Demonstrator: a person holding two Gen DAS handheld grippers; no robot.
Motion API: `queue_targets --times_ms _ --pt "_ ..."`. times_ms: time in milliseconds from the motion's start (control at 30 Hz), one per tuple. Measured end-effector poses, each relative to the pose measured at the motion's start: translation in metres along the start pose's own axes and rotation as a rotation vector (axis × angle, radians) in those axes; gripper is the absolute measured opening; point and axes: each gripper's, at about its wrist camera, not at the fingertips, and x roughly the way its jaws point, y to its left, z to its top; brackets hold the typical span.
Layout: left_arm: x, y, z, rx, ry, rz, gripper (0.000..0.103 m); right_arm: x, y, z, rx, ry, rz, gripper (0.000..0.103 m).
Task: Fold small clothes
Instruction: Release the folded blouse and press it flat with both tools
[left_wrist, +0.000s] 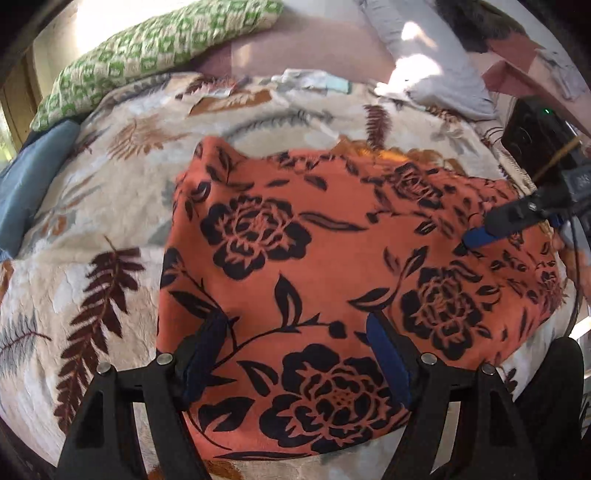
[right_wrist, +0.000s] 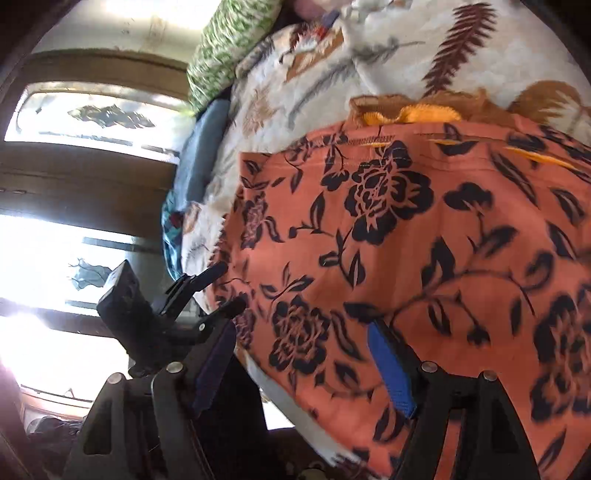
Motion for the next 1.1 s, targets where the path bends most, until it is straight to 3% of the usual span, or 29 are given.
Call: queue_targets --times_ms 33,67,100,133,167,200,267,333,367,433,467,533,600,633,667,700,767,800,867,933,1033,1100 --pt "0.002 0.005 0.000 -0.018 -0.002 -0.005 0.079 0.006 -0.010 0.016 0.018 -0.010 -0.066 0.076" --pt "0.001 0.008 0.000 -0.027 -0.014 -0.013 0.079 0.003 -0.026 0.033 0.081 -0.059 -0.063 0.076" --pt "-0.002 0.010 0.003 -0.038 -0.023 -0.007 0.079 -0.009 -0.042 0.047 0.165 -0.147 -0.025 0.076" --pt "-0.006 0.013 0.005 -0.049 -0.037 0.000 0.079 -0.028 -0.051 0.057 0.221 -0.261 -0.059 0.076" --pt "-0.012 0.015 0.007 -0.065 -0.056 0.002 0.079 -0.045 -0.052 0.064 0.231 -0.348 -0.186 0.078" --pt "-0.018 0.016 0.009 -0.082 -0.076 -0.007 0.079 -0.055 -0.050 0.068 0.219 -0.383 -0.260 0.078" --pt "-0.029 0.016 0.010 -0.101 -0.110 -0.053 0.079 -0.064 -0.047 0.064 0.217 -0.350 -0.092 0.078" --pt "-0.034 0.013 0.011 -0.090 -0.156 -0.073 0.079 -0.071 -0.026 0.042 0.140 -0.333 0.008 0.078" --pt "-0.029 0.010 0.013 -0.072 -0.156 -0.034 0.080 -0.069 -0.014 0.028 0.104 -0.308 0.054 0.079" --pt "0.004 0.008 0.017 -0.058 -0.071 0.115 0.080 -0.055 -0.001 0.003 0.057 -0.234 0.139 0.080" --pt "0.021 0.014 0.018 -0.081 -0.033 0.144 0.084 -0.045 -0.003 -0.003 0.040 -0.203 0.082 0.080" --pt "0.027 0.033 0.020 -0.185 -0.041 0.133 0.085 -0.026 -0.032 0.009 0.112 -0.186 -0.147 0.078" --pt "0.017 0.047 0.021 -0.275 -0.056 0.208 0.085 -0.041 -0.069 0.023 0.270 -0.306 -0.025 0.077" --pt "0.010 0.054 0.023 -0.307 -0.069 0.237 0.085 -0.056 -0.069 0.029 0.297 -0.396 -0.103 0.077" --pt "0.001 0.058 0.023 -0.326 -0.086 0.236 0.085 -0.069 -0.062 0.034 0.293 -0.451 -0.241 0.079" --pt "-0.008 0.061 0.022 -0.328 -0.107 0.213 0.085 -0.076 -0.056 0.039 0.267 -0.460 -0.255 0.079" --pt "-0.025 0.061 0.019 -0.301 -0.149 0.181 0.085 -0.079 -0.037 0.042 0.173 -0.393 -0.078 0.078" --pt "-0.031 0.059 0.017 -0.285 -0.163 0.170 0.085 -0.079 -0.019 0.041 0.090 -0.370 -0.109 0.078" --pt "-0.040 0.052 0.012 -0.255 -0.182 0.129 0.085 -0.073 0.008 0.036 -0.048 -0.318 -0.261 0.078" --pt "-0.043 0.042 0.010 -0.221 -0.194 0.107 0.085 -0.060 0.018 0.034 -0.087 -0.279 -0.351 0.078" --pt "-0.047 0.027 0.007 -0.170 -0.210 0.104 0.085 -0.039 0.021 0.033 -0.117 -0.247 -0.413 0.076" --pt "-0.047 0.020 0.005 -0.149 -0.213 0.103 0.085 -0.014 0.020 0.040 -0.101 -0.229 -0.444 0.064"
